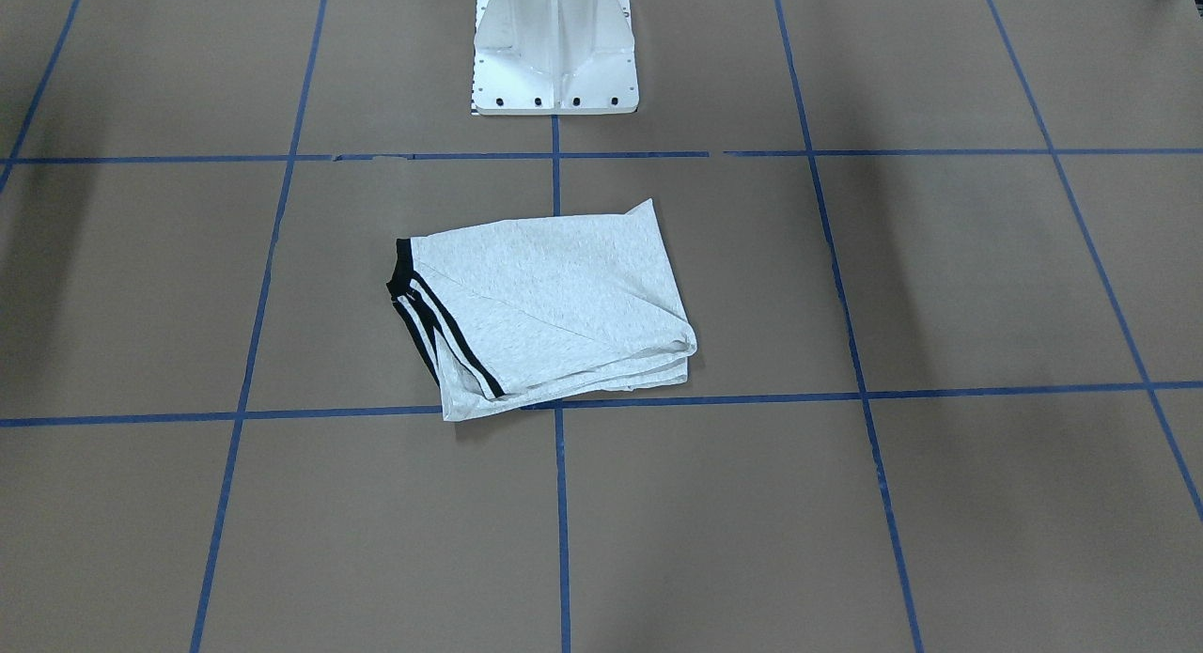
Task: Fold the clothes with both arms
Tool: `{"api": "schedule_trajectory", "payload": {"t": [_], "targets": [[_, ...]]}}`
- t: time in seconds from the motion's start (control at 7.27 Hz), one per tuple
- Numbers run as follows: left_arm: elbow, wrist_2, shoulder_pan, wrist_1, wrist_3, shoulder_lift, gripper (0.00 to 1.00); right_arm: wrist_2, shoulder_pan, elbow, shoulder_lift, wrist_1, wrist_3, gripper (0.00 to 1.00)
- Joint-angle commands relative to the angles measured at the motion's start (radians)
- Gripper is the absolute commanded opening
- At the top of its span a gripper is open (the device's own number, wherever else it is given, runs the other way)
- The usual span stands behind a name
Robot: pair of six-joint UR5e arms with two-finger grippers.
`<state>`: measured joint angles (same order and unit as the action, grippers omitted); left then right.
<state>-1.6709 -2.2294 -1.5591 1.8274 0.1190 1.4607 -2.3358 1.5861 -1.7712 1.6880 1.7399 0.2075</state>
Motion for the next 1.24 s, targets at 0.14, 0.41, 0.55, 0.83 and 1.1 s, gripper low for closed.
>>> {"api": "schedule_trajectory", "payload": {"t": [0.14, 0.41, 0.55, 0.83, 1.1], "targets": [[-0.006, -0.088, 0.004, -0.007, -0.064, 0.0, 1.0, -0.004, 0.008, 0.007, -0.001, 0.0, -0.069, 1.0], [-0.006, -0.085, 0.004, -0.007, -0.062, 0.0, 1.0, -0.007, 0.009, 0.009, 0.009, 0.0, -0.069, 1.0], [-0.006, -0.079, 0.004, -0.005, -0.062, 0.0, 1.0, -0.013, 0.009, 0.007, 0.009, 0.0, -0.069, 1.0], [-0.004, -0.076, 0.004, -0.005, -0.061, 0.0, 1.0, -0.013, 0.011, 0.006, 0.004, -0.002, -0.071, 1.0], [0.002, -0.079, 0.002, -0.003, -0.065, -0.005, 1.0, -0.013, 0.012, 0.006, -0.002, -0.002, -0.071, 1.0]]}}
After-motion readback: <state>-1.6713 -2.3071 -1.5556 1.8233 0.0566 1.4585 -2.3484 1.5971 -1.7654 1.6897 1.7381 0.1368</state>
